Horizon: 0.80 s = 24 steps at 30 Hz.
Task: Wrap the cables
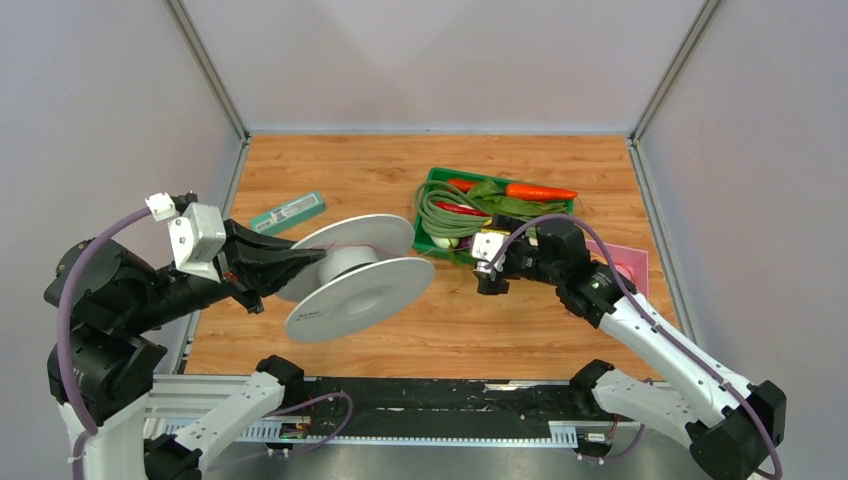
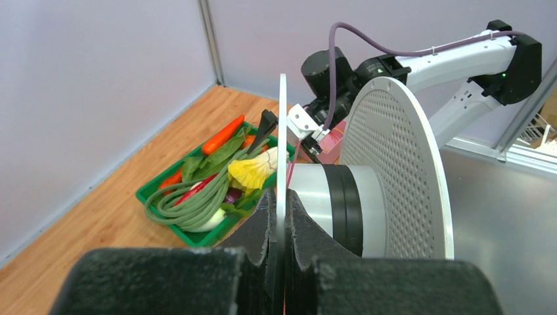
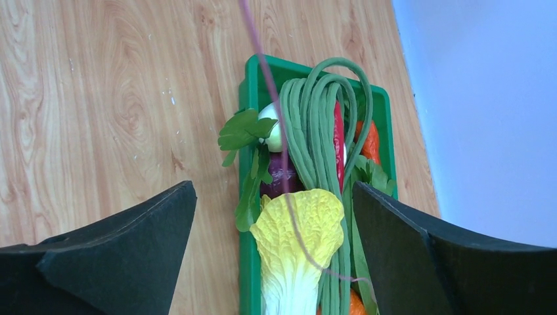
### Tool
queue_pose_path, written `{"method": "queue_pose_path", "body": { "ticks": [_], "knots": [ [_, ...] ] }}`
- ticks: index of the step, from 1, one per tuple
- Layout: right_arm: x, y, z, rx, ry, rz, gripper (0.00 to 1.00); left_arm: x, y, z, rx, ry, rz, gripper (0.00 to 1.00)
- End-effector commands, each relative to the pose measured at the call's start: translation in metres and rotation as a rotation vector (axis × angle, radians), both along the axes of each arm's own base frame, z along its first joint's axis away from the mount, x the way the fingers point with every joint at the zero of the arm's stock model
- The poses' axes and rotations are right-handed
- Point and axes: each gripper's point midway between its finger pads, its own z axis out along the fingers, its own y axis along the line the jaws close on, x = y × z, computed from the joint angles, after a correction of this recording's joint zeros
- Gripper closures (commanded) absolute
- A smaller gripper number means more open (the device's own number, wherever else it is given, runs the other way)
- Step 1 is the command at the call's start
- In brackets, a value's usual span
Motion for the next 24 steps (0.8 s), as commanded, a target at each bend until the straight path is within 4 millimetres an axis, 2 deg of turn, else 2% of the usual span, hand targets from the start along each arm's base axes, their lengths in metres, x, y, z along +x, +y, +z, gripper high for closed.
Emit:
{"method": "queue_pose_path", "body": {
  "ticks": [1,6,9,12,13,15,18,22,24],
  "knots": [
    [0.010,0.010,0.017,0.035,-0.118,0.075,0.05,-0.012,0.002,0.026,-0.055,-0.054,-0.017,1.00],
    [0.018,0.011,0.001,0.011,-0.147,0.107,0.15,-0.018,0.003,0.032,-0.072,-0.060,-0.035,1.00],
    [0.026,0.008,-0.006,0.012,-0.117,0.087,0.32,-0.017,0.005,0.033,-0.074,-0.055,-0.014,1.00],
    [0.028,0.005,-0.012,0.005,-0.098,0.075,0.57,-0.007,0.009,0.031,-0.077,-0.038,0.041,1.00],
    [0.028,0.004,-0.011,0.005,-0.096,0.071,0.68,-0.002,0.011,0.031,-0.086,-0.022,0.076,1.00],
    [0.025,0.002,-0.013,0.010,-0.070,0.057,0.81,0.015,0.019,0.030,-0.106,0.001,0.171,1.00],
    [0.018,0.001,-0.012,0.064,0.034,0.008,0.88,0.049,0.034,0.023,-0.153,0.079,0.357,1.00],
    [-0.005,0.004,-0.025,0.057,0.211,0.028,1.00,0.080,0.037,0.021,-0.273,0.217,0.468,1.00],
    [-0.013,0.008,-0.029,0.054,0.236,0.037,1.00,0.101,0.051,0.016,-0.350,0.304,0.605,1.00]
  ]
}}
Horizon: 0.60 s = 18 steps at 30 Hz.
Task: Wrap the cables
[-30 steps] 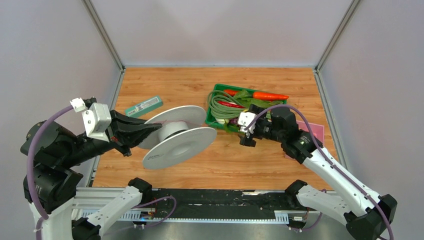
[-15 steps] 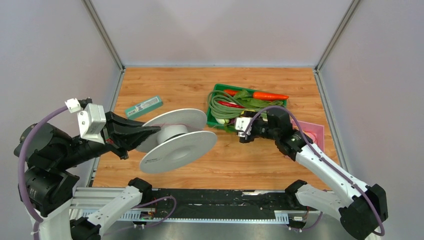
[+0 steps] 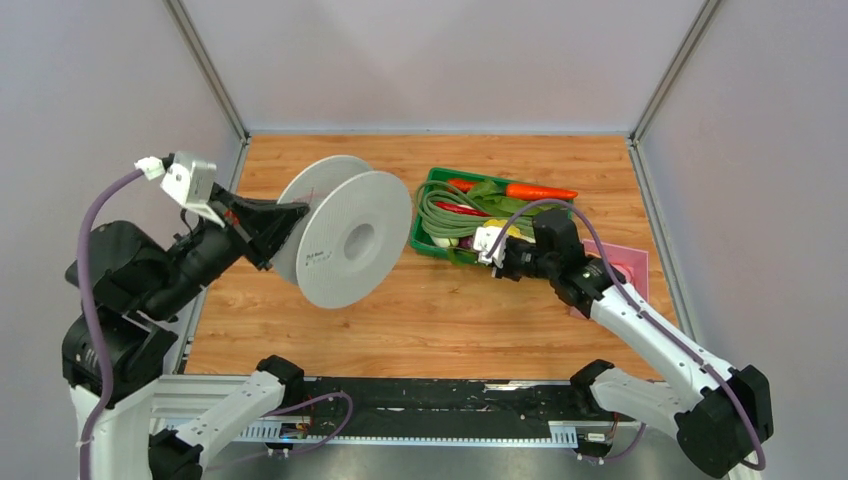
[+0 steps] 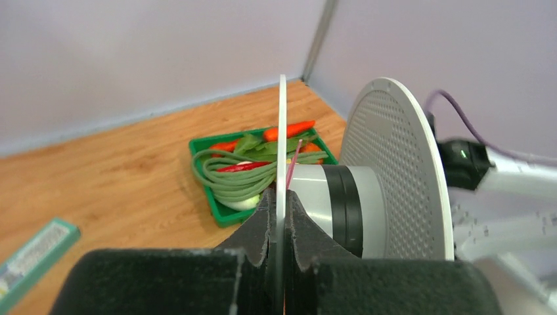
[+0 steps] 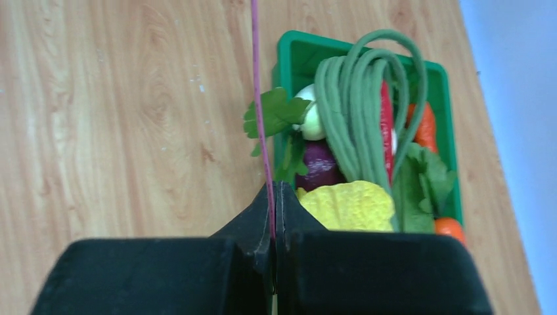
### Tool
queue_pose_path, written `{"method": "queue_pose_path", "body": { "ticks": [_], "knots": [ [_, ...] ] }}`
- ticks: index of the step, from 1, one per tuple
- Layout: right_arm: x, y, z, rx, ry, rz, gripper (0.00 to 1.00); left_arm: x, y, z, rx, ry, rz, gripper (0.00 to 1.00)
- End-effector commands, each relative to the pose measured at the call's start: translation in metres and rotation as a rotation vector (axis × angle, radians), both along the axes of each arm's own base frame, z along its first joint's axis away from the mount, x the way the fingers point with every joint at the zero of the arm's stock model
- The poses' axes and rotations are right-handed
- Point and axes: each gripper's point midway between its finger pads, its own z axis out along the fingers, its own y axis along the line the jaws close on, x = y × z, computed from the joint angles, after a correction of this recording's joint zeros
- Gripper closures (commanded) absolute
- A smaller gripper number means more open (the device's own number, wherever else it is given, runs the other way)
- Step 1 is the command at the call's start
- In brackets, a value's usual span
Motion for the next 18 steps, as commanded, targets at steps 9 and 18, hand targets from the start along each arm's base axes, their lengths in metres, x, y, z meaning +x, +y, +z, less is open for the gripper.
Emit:
{"method": "queue_pose_path", "body": {
  "ticks": [9,18],
  "knots": [
    [-0.081,0.055,0.030,0.029,0.140,0.190,1.00,0.113,0.070,-0.016,-0.308,0.257,0.715,1.00],
    [-0.122,0.090,0.093,0.052,0.006,0.359,1.00,0.151,0.072,-0.082,-0.175,0.362,0.855,1.00]
  ]
}}
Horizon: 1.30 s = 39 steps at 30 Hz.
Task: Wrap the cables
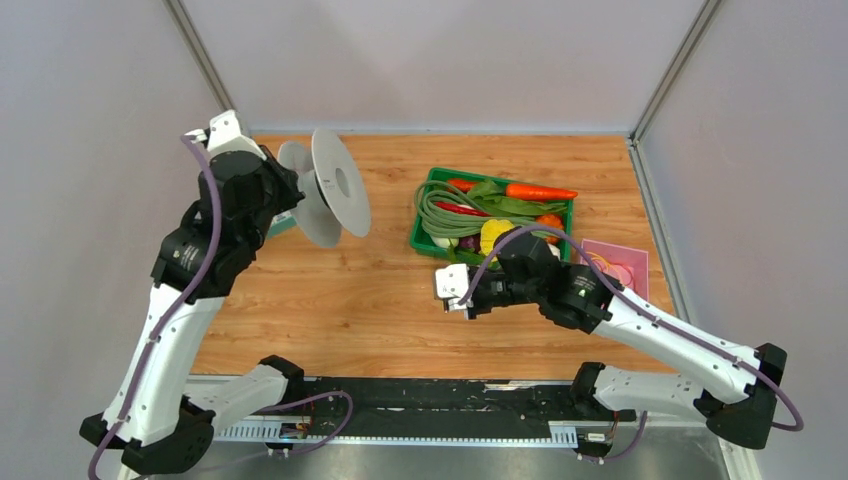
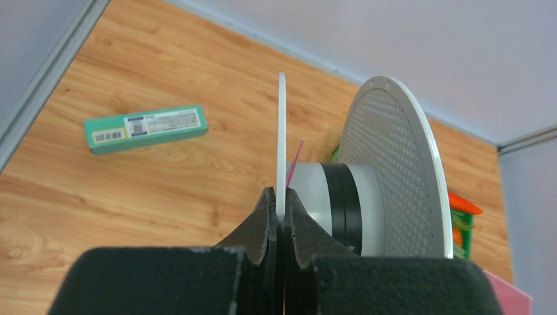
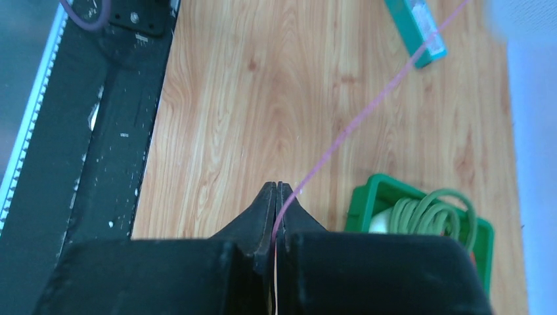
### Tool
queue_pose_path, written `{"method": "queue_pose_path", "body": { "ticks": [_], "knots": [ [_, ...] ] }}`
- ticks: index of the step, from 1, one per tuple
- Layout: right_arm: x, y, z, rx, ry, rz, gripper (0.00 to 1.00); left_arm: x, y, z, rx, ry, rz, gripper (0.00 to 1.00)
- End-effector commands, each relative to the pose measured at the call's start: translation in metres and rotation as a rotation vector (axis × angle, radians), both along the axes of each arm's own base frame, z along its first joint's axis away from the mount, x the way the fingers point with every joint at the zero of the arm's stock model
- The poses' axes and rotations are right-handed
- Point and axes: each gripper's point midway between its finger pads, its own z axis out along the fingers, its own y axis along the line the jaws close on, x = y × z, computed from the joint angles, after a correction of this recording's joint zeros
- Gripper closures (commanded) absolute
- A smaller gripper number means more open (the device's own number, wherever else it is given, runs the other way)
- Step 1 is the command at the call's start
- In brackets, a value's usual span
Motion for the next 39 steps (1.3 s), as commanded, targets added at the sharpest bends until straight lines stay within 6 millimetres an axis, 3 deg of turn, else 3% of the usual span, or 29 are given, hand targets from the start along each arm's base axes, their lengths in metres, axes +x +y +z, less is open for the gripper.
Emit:
{"method": "queue_pose_path", "body": {
  "ticks": [1,8,13,18,23,25,30,34,36,39],
  "knots": [
    [-0.007,0.013,0.046,0.059,-0.093,0.035,1.00,0.012,-0.002,-0.006,-0.027,-0.021,0.031,1.00],
    [0.014,0.037,0.118,0.193,-0.247,0.023,1.00,0.013,-0.021,-0.068,0.064,0.149,-0.046,1.00],
    [0.035,0.052,0.164,0.308,-0.353,-0.053,1.00,0.000,-0.038,-0.107,0.095,0.242,-0.137,1.00],
    [0.064,0.058,0.200,0.426,-0.466,-0.183,1.00,-0.020,-0.055,-0.130,0.128,0.282,-0.251,1.00],
    [0.103,0.054,0.220,0.506,-0.513,-0.351,1.00,-0.049,-0.074,-0.132,0.198,0.245,-0.467,1.00],
    [0.122,0.050,0.218,0.513,-0.437,-0.409,1.00,-0.059,-0.076,-0.135,0.218,0.243,-0.526,1.00],
    [0.161,0.027,0.176,0.407,-0.257,-0.475,1.00,-0.094,-0.090,-0.134,0.241,0.212,-0.769,1.00],
    [0.169,0.002,0.123,0.285,-0.196,-0.468,1.00,-0.117,-0.102,-0.090,0.208,0.009,-0.928,1.00],
    [0.169,-0.014,0.099,0.244,-0.156,-0.483,1.00,-0.117,-0.102,-0.059,0.172,-0.083,-0.924,1.00],
    [0.158,-0.032,0.066,0.193,-0.089,-0.490,1.00,-0.118,-0.107,-0.010,-0.016,-0.132,-0.930,1.00]
  ]
}}
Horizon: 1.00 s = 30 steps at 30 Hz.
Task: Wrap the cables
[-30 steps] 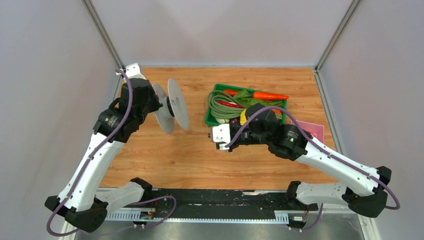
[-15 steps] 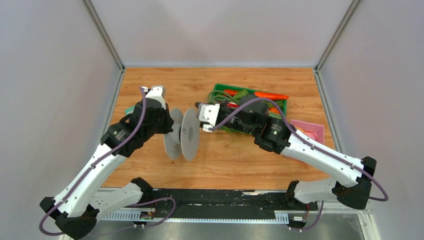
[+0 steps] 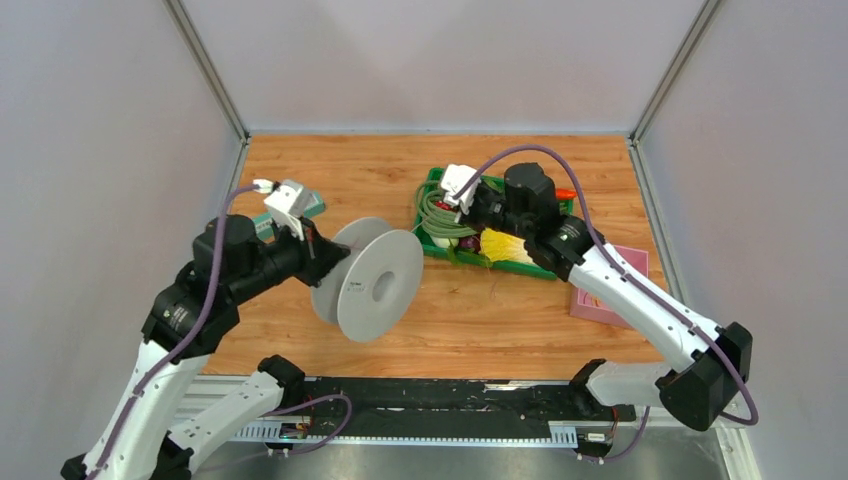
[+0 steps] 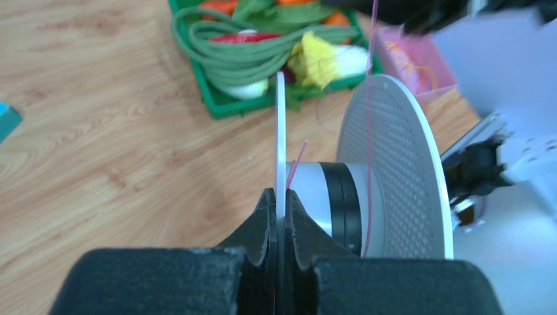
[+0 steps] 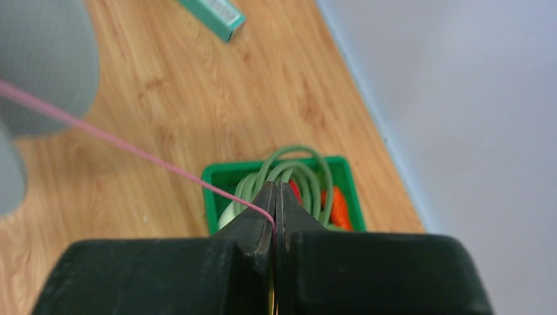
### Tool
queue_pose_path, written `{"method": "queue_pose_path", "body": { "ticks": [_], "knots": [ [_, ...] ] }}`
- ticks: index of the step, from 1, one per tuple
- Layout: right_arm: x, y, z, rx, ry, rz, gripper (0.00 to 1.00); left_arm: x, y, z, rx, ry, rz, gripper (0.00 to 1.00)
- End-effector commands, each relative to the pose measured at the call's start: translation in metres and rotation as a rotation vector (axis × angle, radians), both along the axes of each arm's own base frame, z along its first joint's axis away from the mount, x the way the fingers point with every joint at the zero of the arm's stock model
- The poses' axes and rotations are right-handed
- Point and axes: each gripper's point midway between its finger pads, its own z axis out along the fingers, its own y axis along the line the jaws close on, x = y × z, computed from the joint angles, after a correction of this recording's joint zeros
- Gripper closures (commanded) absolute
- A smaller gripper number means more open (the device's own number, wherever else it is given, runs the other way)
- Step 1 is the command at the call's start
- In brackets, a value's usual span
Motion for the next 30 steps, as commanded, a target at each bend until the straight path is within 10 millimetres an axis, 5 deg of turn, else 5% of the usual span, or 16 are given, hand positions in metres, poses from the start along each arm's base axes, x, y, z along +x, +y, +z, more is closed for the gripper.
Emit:
{"method": "queue_pose_path", "body": {
  "ticks": [1,5,9,15,19,23,30],
  "knots": [
    [-0.018,-0.032,-0.019,0.015,0.079,-0.016,1.00,-0.012,-0.015,0.094,-0.269,-0.098,-0.115,1.00],
    [-0.062,-0.028,-0.046,0.047,0.213,0.113,0.98,0.001,-0.008,0.148,-0.392,-0.174,-0.019,1.00],
    [-0.099,-0.013,-0.052,0.100,0.330,0.196,0.96,0.018,0.006,0.181,-0.512,-0.200,0.126,1.00],
    [-0.143,0.014,-0.053,0.103,0.396,0.308,0.94,0.053,0.034,0.198,-0.589,-0.188,0.370,1.00],
    [-0.152,0.016,-0.075,0.066,0.439,0.317,0.95,0.062,0.049,0.212,-0.610,-0.220,0.451,1.00],
    [-0.162,0.019,-0.076,0.047,0.402,0.355,1.00,0.077,0.072,0.200,-0.544,-0.223,0.603,1.00],
    [-0.207,0.052,-0.024,-0.068,0.075,0.575,1.00,0.107,0.086,0.126,-0.365,-0.073,0.768,1.00]
  ]
}}
